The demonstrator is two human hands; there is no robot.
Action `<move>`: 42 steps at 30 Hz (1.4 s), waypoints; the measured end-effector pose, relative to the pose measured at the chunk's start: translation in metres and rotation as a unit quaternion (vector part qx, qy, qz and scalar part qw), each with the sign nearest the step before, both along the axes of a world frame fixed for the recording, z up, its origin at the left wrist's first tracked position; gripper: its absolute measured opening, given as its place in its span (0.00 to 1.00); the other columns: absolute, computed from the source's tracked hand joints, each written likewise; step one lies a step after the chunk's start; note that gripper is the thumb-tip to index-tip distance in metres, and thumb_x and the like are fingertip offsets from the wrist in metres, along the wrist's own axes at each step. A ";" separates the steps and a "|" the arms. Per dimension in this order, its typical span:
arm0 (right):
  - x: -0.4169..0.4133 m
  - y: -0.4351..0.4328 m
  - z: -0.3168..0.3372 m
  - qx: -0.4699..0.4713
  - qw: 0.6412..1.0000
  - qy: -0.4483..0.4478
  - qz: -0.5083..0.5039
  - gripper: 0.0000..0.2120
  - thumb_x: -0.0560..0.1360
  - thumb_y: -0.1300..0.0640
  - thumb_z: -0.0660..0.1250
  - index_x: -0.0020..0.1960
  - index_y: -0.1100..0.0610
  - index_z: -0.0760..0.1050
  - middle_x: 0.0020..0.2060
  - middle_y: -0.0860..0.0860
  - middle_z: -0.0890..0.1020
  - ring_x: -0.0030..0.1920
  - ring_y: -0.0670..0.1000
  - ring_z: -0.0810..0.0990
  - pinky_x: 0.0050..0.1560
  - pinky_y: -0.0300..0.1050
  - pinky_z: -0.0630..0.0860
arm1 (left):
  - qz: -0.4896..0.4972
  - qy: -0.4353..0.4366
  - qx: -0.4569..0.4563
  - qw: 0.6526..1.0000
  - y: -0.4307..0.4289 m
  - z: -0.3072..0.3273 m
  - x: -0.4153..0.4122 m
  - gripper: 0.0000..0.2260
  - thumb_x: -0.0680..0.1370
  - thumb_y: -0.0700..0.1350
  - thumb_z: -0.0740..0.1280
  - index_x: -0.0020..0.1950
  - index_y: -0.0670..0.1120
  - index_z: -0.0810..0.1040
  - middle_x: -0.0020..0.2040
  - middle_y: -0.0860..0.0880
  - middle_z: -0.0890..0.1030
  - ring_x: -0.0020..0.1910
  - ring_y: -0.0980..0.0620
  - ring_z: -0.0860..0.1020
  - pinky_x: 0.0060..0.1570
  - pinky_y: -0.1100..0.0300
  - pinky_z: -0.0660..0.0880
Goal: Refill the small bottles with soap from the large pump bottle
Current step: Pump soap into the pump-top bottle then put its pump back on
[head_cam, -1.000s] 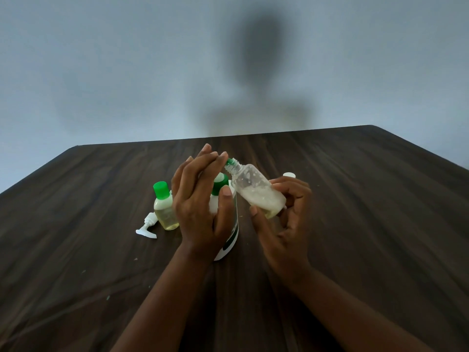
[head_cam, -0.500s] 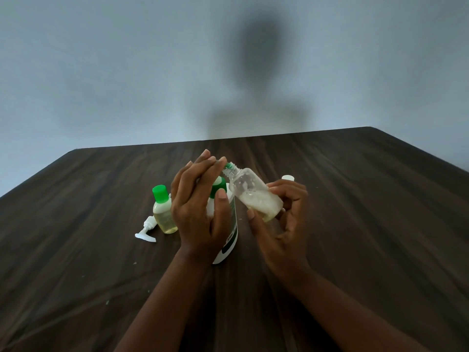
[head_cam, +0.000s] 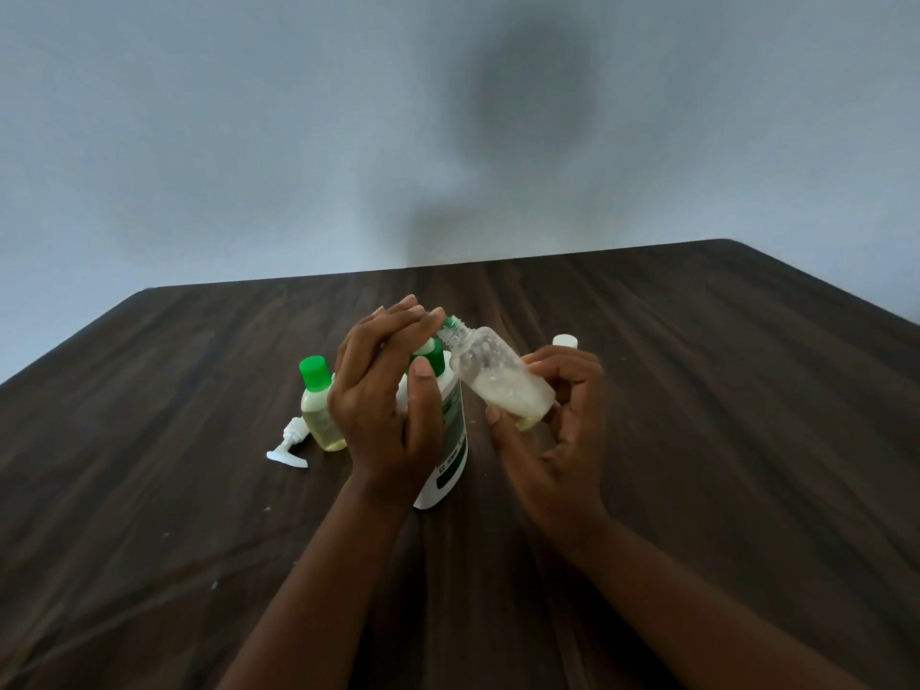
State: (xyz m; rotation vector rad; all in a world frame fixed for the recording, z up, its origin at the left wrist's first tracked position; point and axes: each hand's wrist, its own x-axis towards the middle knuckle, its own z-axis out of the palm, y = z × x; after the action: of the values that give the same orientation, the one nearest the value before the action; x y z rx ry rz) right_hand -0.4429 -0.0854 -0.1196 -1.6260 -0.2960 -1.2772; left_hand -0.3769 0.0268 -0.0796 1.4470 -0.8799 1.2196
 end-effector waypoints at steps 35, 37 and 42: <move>-0.004 0.003 0.004 0.034 0.999 -0.006 0.027 0.17 0.73 0.61 0.69 0.58 0.56 0.67 0.54 0.53 0.72 0.55 0.44 0.75 0.52 0.35 0.75 | 0.032 -0.010 0.007 0.999 0.002 -0.002 -0.001 0.15 0.73 0.38 0.57 0.50 0.38 0.81 0.51 0.48 0.80 0.51 0.50 0.79 0.52 0.54 0.72; -0.004 0.004 0.004 0.035 0.999 -0.009 0.028 0.17 0.73 0.60 0.69 0.58 0.55 0.67 0.54 0.52 0.72 0.56 0.43 0.74 0.53 0.35 0.75 | 0.029 -0.006 0.010 1.000 0.001 -0.001 -0.002 0.15 0.73 0.39 0.57 0.52 0.39 0.80 0.52 0.48 0.79 0.53 0.50 0.78 0.54 0.55 0.72; -0.004 0.004 0.007 0.034 0.999 -0.019 0.032 0.17 0.73 0.61 0.68 0.58 0.57 0.66 0.55 0.53 0.71 0.57 0.42 0.74 0.55 0.33 0.73 | 0.035 0.002 0.042 0.998 -0.002 -0.002 -0.005 0.18 0.73 0.40 0.58 0.57 0.35 0.78 0.57 0.44 0.77 0.60 0.46 0.76 0.57 0.48 0.74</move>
State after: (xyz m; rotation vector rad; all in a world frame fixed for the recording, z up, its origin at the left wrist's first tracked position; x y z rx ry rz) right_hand -0.4469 -0.0816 -0.1126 -1.5246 -0.3204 -1.2571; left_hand -0.3816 0.0252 -0.0814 1.5592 -0.8940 1.2440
